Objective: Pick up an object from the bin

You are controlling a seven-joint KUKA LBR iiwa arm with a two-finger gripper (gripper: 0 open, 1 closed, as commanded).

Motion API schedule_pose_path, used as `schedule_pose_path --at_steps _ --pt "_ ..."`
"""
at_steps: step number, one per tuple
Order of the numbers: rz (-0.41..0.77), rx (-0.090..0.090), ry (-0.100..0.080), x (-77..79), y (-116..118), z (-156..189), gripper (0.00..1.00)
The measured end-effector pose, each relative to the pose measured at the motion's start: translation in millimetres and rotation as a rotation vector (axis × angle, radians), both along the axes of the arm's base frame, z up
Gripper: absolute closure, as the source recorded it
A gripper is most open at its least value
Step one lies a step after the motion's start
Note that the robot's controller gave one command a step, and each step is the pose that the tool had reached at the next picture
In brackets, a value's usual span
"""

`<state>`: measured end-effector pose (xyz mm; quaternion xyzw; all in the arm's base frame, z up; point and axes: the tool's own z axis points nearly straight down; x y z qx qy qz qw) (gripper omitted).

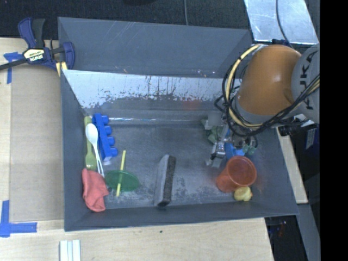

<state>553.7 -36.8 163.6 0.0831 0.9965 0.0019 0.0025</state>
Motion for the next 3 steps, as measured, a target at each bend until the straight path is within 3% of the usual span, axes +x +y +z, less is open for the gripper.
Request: schedule_pose_path --at_steps 1,2,3 --pt "-0.016 -0.001 -0.007 8.8 -29.7 67.5 0.00" --pt "-0.005 -0.001 -0.011 3.5 -62.1 57.9 0.00" --pt "-0.119 -0.001 -0.016 -25.7 -105.3 26.5 0.00"
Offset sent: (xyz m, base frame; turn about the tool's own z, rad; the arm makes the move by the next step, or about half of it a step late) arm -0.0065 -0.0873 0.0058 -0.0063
